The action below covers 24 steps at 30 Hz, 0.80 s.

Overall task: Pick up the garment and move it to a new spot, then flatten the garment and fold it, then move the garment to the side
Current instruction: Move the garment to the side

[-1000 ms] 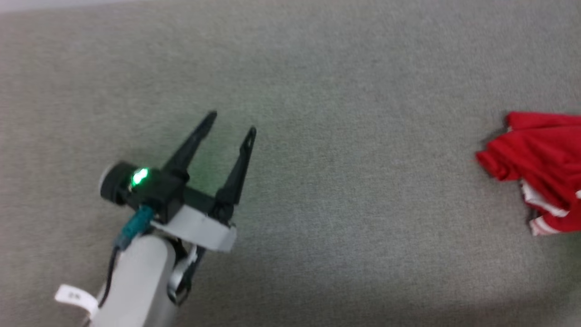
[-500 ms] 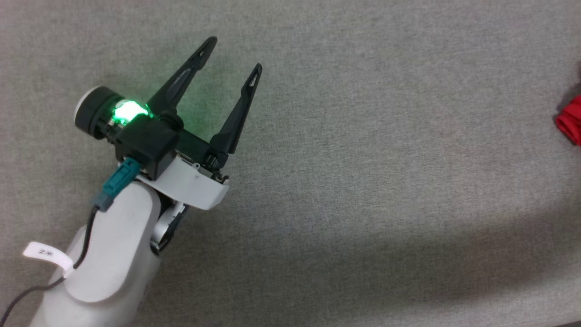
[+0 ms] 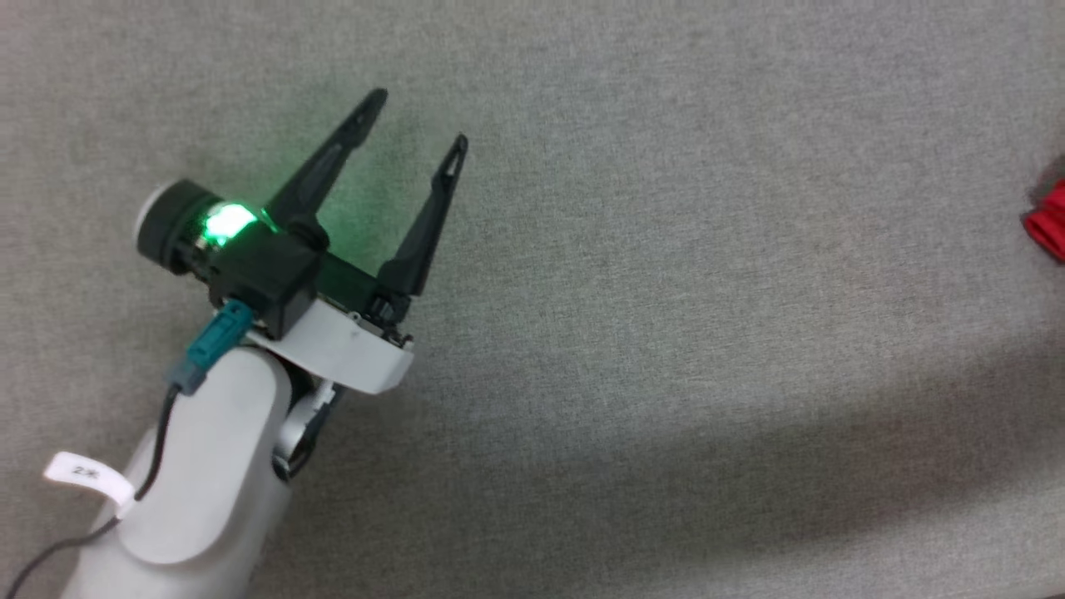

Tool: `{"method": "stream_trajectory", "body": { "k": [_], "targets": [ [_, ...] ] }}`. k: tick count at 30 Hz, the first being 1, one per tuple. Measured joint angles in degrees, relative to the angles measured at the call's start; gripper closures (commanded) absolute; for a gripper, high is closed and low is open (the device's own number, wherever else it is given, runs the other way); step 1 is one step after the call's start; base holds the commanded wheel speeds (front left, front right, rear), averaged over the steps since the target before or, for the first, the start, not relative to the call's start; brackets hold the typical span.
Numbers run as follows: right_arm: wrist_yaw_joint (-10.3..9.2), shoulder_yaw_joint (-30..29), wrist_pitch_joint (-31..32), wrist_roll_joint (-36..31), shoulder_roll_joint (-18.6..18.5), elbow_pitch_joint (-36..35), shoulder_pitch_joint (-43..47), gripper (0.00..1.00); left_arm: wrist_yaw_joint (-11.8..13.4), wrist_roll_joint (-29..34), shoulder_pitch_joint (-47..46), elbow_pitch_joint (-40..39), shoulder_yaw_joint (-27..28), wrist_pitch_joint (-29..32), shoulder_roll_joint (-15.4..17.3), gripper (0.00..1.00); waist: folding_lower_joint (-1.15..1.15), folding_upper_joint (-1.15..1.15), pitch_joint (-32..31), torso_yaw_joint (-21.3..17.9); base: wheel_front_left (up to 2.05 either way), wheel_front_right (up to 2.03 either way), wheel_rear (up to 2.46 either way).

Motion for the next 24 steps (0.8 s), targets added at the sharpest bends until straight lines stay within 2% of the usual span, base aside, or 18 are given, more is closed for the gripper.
{"method": "stream_trajectory", "body": {
  "k": [5,8,12,17,24],
  "targets": [
    [0.0,2.92,-1.54,-0.02,-0.13,0.96,-0.55,0.0,0.07,-1.16,2.03,1.62,0.63,0.0,-1.67,0.0,0.0,0.0,-2.32,0.35,0.0,0.0,0.0],
    [0.0,7.28,-2.91,0.57,1.35,-0.74,0.01,0.0,0.21,-1.91,4.31,2.63,1.93,0.0,-2.97,0.0,0.0,0.0,-4.33,0.67,0.0,0.0,0.0],
    [0.0,14.66,-5.37,4.23,4.78,-4.97,3.56,0.0,0.23,-2.83,9.09,4.42,4.45,0.0,-4.53,0.0,0.0,0.0,-7.63,1.3,0.0,0.0,0.0],
    [0.0,23.3,-9.1,10.91,6.68,-11.87,10.03,0.0,0.24,-3.48,15.4,6.04,8.06,0.01,-6.88,0.0,0.0,0.0,-12.33,2.67,0.0,0.0,0.0],
    [0.0,31.71,-12.67,17.79,9.12,-19.34,18.59,0.0,0.16,-3.7,22.93,8.24,12.68,0.0,-8.26,0.0,0.0,0.0,-18.91,5.64,0.0,0.0,0.0]
  ]
}}
